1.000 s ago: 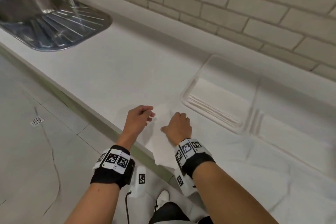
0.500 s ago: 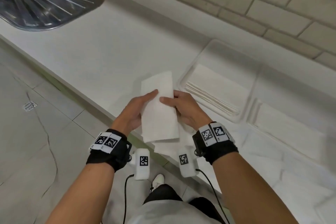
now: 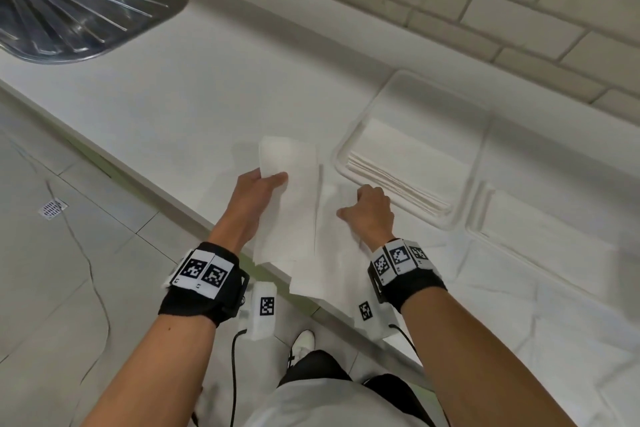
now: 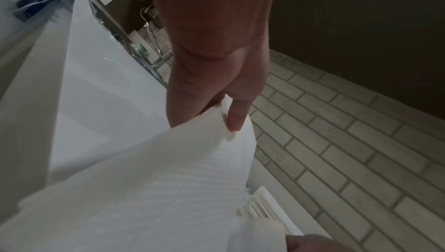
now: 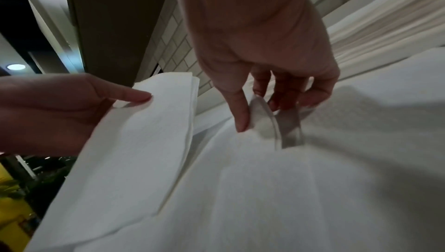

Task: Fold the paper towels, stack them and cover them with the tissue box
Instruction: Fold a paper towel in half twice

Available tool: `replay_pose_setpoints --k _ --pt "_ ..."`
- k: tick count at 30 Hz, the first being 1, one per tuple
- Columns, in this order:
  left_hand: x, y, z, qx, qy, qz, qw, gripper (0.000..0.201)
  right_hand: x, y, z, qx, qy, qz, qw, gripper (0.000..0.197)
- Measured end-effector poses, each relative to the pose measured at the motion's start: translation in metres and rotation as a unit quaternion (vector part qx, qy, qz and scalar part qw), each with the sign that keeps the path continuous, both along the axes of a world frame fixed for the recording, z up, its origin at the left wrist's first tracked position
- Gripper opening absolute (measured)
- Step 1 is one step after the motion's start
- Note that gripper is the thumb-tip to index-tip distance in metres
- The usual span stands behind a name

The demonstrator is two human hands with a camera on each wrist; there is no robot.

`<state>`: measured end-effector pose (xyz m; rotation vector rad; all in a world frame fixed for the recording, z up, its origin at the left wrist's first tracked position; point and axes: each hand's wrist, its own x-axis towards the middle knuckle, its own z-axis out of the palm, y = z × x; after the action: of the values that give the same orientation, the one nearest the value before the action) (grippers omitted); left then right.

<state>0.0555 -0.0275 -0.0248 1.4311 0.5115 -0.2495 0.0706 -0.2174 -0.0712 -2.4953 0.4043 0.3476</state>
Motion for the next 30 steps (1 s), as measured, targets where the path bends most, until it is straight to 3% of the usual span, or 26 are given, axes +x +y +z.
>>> replay_pose_setpoints --k 3,9,15,19,24,27,30 --pt "-0.001 0.002 0.005 -0.007 -0.014 -0.004 1.0 0.014 0.003 -0.007 0.004 0.118 -0.029 -0.032 0.992 0.026" --pt "0.002 0.006 0.012 -0.019 -0.038 0.037 0.998 0.012 0.008 -0.018 0.016 0.276 -0.023 -0.099 0.956 0.052" --pt "0.004 0.002 0.009 -0.024 -0.035 0.064 0.997 0.016 0.004 -0.004 0.011 0.224 -0.01 -0.078 0.971 0.067" --pt "0.005 0.001 0.01 -0.011 -0.057 0.069 0.996 0.014 0.002 0.003 0.011 0.217 0.018 -0.087 0.972 0.059" --pt "0.013 0.007 0.019 0.028 -0.136 0.121 0.983 0.022 0.001 -0.016 0.044 0.415 0.045 -0.064 0.906 0.022" --pt "0.021 0.01 0.025 0.03 -0.152 0.138 0.978 0.022 0.006 -0.029 0.073 0.511 0.042 -0.052 0.857 0.027" --pt "0.026 0.0 0.032 0.039 -0.13 0.067 0.988 0.018 0.01 -0.034 0.095 0.58 0.047 -0.02 0.813 0.036"
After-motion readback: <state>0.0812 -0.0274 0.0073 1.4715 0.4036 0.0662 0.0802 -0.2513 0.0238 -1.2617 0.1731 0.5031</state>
